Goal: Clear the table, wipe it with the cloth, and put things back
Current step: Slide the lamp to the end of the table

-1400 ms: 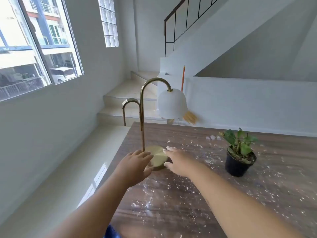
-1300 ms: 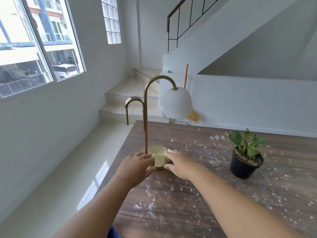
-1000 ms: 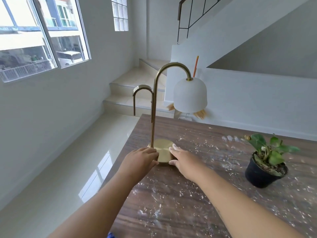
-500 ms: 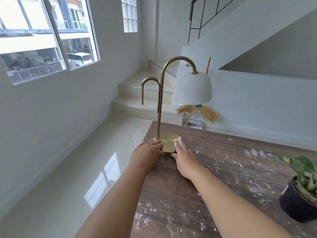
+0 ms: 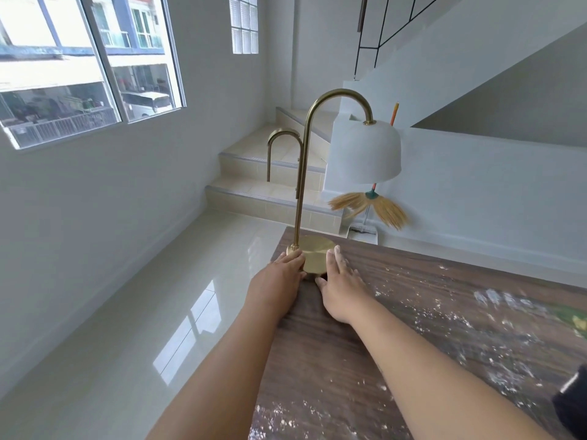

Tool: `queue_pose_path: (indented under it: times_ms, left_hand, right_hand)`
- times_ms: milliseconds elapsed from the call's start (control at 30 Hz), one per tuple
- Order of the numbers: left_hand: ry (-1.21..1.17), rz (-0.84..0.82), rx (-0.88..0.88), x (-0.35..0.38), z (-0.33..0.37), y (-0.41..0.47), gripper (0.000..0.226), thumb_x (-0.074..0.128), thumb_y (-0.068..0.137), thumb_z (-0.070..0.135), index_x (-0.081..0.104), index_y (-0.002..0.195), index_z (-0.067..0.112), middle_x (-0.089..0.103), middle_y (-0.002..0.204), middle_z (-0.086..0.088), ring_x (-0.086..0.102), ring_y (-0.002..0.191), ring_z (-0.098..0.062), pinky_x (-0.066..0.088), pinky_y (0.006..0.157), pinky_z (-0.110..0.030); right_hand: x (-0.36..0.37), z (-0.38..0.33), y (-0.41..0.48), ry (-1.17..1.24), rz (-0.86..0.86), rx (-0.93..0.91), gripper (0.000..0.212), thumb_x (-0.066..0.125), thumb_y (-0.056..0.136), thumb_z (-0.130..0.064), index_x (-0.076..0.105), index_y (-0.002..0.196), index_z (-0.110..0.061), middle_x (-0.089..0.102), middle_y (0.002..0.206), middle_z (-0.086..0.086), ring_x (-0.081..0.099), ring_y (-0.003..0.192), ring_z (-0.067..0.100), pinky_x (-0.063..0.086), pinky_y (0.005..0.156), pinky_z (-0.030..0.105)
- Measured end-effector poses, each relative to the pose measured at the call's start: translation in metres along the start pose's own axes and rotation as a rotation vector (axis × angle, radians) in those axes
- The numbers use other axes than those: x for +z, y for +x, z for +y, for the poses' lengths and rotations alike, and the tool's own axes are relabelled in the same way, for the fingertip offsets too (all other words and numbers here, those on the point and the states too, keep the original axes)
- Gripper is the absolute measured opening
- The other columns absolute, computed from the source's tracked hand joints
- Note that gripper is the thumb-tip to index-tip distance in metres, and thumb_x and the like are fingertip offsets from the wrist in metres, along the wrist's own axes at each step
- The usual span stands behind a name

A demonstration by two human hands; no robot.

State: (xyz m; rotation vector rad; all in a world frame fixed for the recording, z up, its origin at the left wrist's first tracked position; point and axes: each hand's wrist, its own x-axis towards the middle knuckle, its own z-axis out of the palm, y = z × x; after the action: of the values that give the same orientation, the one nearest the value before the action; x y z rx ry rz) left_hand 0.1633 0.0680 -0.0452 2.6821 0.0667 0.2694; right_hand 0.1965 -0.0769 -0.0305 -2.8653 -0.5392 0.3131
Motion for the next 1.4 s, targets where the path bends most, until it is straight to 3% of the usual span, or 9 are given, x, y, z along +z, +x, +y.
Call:
queue_pose_path:
  times_ms: [100,233,400,533,767,900,1000,1133,1400]
  left_hand:
    - [0.064,-0.054,-0.006,-0.008,0.004,0.005,0.037,0.044,0.1,0.026,0.048,0.137,0.024,0.033,0.152,0.015,0.024,0.143,-0.014,0.022,0.112,-0.035]
    - [0.248,-0.205,0.013,-0.029,0.013,0.013,0.043,0.044,0.099,0.025,0.041,0.142,0.024,0.032,0.154,0.01,0.023,0.143,-0.019,0.02,0.115,-0.044]
    - [0.145,-0.031,0.046,-0.045,0.02,-0.012,0.051,0.052,0.094,0.016,0.041,0.143,0.026,0.042,0.147,0.006,0.045,0.129,-0.018,0.039,0.103,-0.034]
    - [0.113,-0.004,0.03,-0.056,0.02,-0.027,0.056,0.055,0.092,0.026,0.037,0.145,0.026,0.043,0.146,0.006,0.046,0.126,-0.019,0.042,0.096,-0.034]
    - [0.008,-0.013,0.076,-0.059,0.038,-0.048,0.058,0.058,0.087,0.035,0.04,0.142,0.03,0.044,0.145,0.009,0.044,0.127,-0.014,0.044,0.097,-0.031]
    - [-0.014,-0.022,0.113,-0.055,0.055,-0.063,0.062,0.06,0.087,0.037,0.038,0.144,0.029,0.041,0.147,0.008,0.044,0.129,-0.014,0.043,0.101,-0.031]
    - [-0.021,-0.019,0.145,-0.053,0.07,-0.075,0.062,0.061,0.087,0.038,0.039,0.144,0.026,0.044,0.145,0.006,0.044,0.129,-0.015,0.041,0.101,-0.03]
    - [-0.067,-0.04,0.168,-0.041,0.098,-0.088,0.063,0.063,0.087,0.037,0.038,0.144,0.026,0.044,0.146,0.004,0.043,0.13,-0.015,0.038,0.101,-0.029]
    - [-0.166,-0.122,0.28,-0.002,0.179,-0.114,0.059,0.064,0.086,0.038,0.042,0.14,0.028,0.049,0.141,0.004,0.046,0.126,-0.012,0.041,0.101,-0.03]
  right_hand:
    - [-0.005,-0.002,-0.003,-0.013,-0.015,0.022,0.064,0.025,0.104,-0.038,-0.012,0.152,-0.017,-0.025,0.158,-0.002,0.002,0.148,0.026,0.009,0.117,0.041]
    - [-0.011,-0.005,-0.002,0.001,-0.075,0.034,0.068,0.026,0.103,-0.039,-0.017,0.151,-0.017,-0.03,0.156,-0.002,-0.007,0.148,0.029,0.003,0.119,0.044]
    - [-0.021,-0.003,-0.013,0.008,-0.047,0.028,0.075,0.038,0.099,-0.044,-0.008,0.153,-0.022,-0.016,0.16,0.001,-0.003,0.148,0.031,0.004,0.117,0.049]
    - [-0.027,0.007,-0.03,0.011,-0.016,0.029,0.072,0.039,0.098,-0.044,-0.001,0.154,-0.023,-0.008,0.162,0.001,0.002,0.148,0.031,0.007,0.118,0.048]
    - [-0.035,0.015,-0.067,0.002,0.006,-0.018,0.069,0.041,0.098,-0.041,0.004,0.154,-0.023,-0.001,0.162,0.001,0.002,0.148,0.028,0.01,0.119,0.045]
    - [-0.042,0.025,-0.092,0.056,0.067,-0.016,0.065,0.041,0.098,-0.04,0.013,0.153,-0.021,0.006,0.162,0.004,0.01,0.147,0.027,0.011,0.119,0.045]
    - [-0.046,0.038,-0.118,0.237,0.117,-0.007,0.059,0.04,0.099,-0.038,0.021,0.152,-0.019,0.014,0.16,0.003,0.017,0.146,0.024,0.019,0.117,0.041]
    - [-0.05,0.067,-0.16,0.328,0.176,0.033,0.053,0.04,0.099,-0.037,0.029,0.148,-0.02,0.028,0.153,-0.001,0.034,0.137,0.021,0.035,0.108,0.04]
    - [-0.048,0.119,-0.248,0.473,0.366,0.101,0.039,0.043,0.099,-0.035,0.047,0.136,-0.025,0.046,0.139,-0.009,0.05,0.119,0.011,0.043,0.093,0.028]
